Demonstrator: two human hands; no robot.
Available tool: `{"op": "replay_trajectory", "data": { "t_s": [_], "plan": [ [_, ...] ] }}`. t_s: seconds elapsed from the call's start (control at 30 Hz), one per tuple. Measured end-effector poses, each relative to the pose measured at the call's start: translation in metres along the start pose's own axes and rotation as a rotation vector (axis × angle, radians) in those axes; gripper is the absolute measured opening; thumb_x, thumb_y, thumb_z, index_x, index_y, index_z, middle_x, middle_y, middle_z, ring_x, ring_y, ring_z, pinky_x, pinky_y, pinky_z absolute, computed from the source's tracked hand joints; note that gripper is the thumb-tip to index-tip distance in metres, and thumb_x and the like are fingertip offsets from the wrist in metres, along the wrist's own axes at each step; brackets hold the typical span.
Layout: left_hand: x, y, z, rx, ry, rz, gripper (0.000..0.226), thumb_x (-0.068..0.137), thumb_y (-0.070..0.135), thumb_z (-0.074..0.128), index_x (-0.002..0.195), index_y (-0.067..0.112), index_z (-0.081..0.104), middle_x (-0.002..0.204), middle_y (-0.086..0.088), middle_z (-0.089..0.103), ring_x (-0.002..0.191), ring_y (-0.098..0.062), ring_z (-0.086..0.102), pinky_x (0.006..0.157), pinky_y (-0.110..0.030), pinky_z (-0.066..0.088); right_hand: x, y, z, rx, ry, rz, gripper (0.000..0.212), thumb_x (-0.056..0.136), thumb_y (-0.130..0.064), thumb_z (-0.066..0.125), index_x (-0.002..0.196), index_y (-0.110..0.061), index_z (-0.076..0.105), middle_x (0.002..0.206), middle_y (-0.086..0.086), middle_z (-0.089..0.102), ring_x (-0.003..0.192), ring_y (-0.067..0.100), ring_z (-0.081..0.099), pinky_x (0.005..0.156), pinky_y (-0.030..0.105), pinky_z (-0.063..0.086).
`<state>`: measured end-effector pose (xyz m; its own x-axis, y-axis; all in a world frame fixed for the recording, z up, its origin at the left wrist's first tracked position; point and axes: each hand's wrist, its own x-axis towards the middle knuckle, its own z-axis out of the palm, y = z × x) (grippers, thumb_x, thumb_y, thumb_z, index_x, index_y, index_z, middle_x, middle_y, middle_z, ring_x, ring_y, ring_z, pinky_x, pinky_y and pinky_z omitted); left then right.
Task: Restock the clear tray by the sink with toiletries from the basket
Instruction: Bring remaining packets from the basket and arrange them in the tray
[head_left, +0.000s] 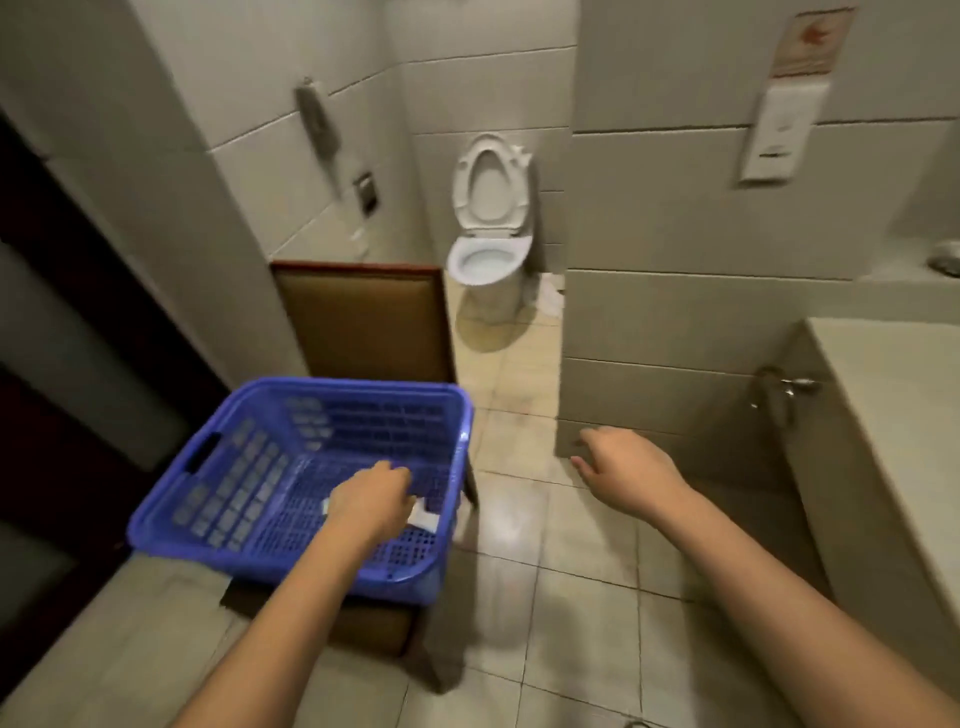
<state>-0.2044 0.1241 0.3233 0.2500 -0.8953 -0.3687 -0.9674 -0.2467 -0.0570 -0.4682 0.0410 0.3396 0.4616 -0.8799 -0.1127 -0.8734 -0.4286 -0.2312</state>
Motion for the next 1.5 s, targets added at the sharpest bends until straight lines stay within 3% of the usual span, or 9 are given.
{"op": "replay_trajectory", "data": {
  "t_s": [0.33, 0.5, 0.67, 0.9, 1.0, 1.23, 1.33, 1.43, 1.5],
  "plan": [
    [-0.018, -0.12, 0.077, -0.294, -0.135, -0.319, 0.037, 0.097, 0.036, 0.041, 0.128, 0.016, 0.05, 0.132, -0.006, 0.05, 0.115, -0.024, 0.053, 0.093, -0.037, 0.046, 0.093, -0.108, 0.041, -0.097, -0.151, -0.291, 0.039, 0.097, -0.039, 0.038, 0.128, -0.016, 0.045, 0.122, 0.009, 0.061, 0.11, 0.03, 0.057, 0.084, 0.038, 0.049],
    [0.005, -0.155, 0.086, -0.375, -0.159, -0.444, 0.028, 0.095, 0.036, 0.043, 0.113, 0.018, 0.055, 0.121, -0.004, 0.056, 0.107, -0.024, 0.057, 0.086, -0.036, 0.047, 0.162, -0.145, 0.063, -0.16, -0.28, -0.396, 0.042, 0.099, -0.039, 0.036, 0.132, -0.014, 0.042, 0.123, 0.01, 0.058, 0.109, 0.03, 0.057, 0.084, 0.04, 0.05],
    [0.049, -0.188, 0.077, -0.43, -0.209, -0.536, 0.033, 0.096, 0.036, 0.043, 0.121, 0.017, 0.053, 0.126, -0.003, 0.056, 0.113, -0.022, 0.055, 0.092, -0.035, 0.047, 0.246, -0.171, 0.074, -0.202, -0.375, -0.448, 0.039, 0.1, -0.037, 0.036, 0.13, -0.013, 0.042, 0.119, 0.011, 0.058, 0.105, 0.029, 0.058, 0.084, 0.041, 0.05],
    [0.114, -0.208, 0.086, -0.498, -0.284, -0.559, 0.036, 0.098, 0.035, 0.04, 0.13, 0.02, 0.047, 0.133, -0.005, 0.051, 0.119, -0.024, 0.052, 0.096, -0.036, 0.046, 0.329, -0.205, 0.119, -0.241, -0.474, -0.517, 0.037, 0.102, -0.03, 0.036, 0.135, -0.013, 0.038, 0.11, 0.011, 0.059, 0.078, 0.026, 0.053, 0.064, 0.039, 0.042],
    [0.137, -0.213, 0.102, -0.509, -0.361, -0.543, 0.039, 0.098, 0.036, 0.039, 0.133, 0.019, 0.045, 0.135, -0.007, 0.05, 0.121, -0.027, 0.051, 0.096, -0.038, 0.046, 0.345, -0.216, 0.154, -0.257, -0.557, -0.534, 0.036, 0.102, -0.027, 0.036, 0.134, -0.012, 0.037, 0.099, 0.011, 0.056, 0.078, 0.028, 0.053, 0.063, 0.04, 0.04],
    [0.196, -0.224, 0.145, -0.559, -0.535, -0.464, 0.036, 0.099, 0.035, 0.04, 0.131, 0.019, 0.046, 0.129, -0.009, 0.054, 0.1, -0.026, 0.057, 0.087, -0.04, 0.048, 0.364, -0.214, 0.245, -0.3, -0.72, -0.472, 0.028, 0.101, -0.02, 0.034, 0.125, -0.006, 0.042, 0.064, 0.001, 0.031, 0.054, 0.021, 0.032, 0.056, 0.035, 0.031],
    [0.227, -0.232, 0.174, -0.575, -0.565, -0.4, 0.04, 0.1, 0.036, 0.039, 0.136, 0.019, 0.041, 0.123, -0.01, 0.057, 0.086, -0.025, 0.059, 0.079, -0.039, 0.05, 0.375, -0.215, 0.287, -0.33, -0.794, -0.43, 0.032, 0.101, -0.024, 0.035, 0.127, -0.005, 0.039, 0.084, 0.011, 0.052, 0.072, 0.029, 0.05, 0.065, 0.035, 0.036],
    [0.259, -0.24, 0.202, -0.535, -0.619, -0.339, 0.043, 0.1, 0.037, 0.037, 0.137, 0.016, 0.04, 0.13, -0.009, 0.053, 0.107, -0.028, 0.057, 0.088, -0.04, 0.05, 0.38, -0.215, 0.332, -0.328, -0.843, -0.354, 0.034, 0.1, -0.021, 0.037, 0.132, -0.007, 0.038, 0.11, 0.016, 0.059, 0.092, 0.032, 0.059, 0.07, 0.038, 0.042],
    [0.281, -0.244, 0.221, -0.527, -0.671, -0.323, 0.044, 0.1, 0.039, 0.037, 0.135, 0.013, 0.042, 0.129, -0.009, 0.053, 0.108, -0.028, 0.057, 0.088, -0.039, 0.05, 0.38, -0.218, 0.363, -0.337, -0.861, -0.309, 0.036, 0.099, -0.017, 0.039, 0.134, -0.007, 0.037, 0.115, 0.016, 0.059, 0.099, 0.033, 0.059, 0.074, 0.039, 0.045]
  ]
}}
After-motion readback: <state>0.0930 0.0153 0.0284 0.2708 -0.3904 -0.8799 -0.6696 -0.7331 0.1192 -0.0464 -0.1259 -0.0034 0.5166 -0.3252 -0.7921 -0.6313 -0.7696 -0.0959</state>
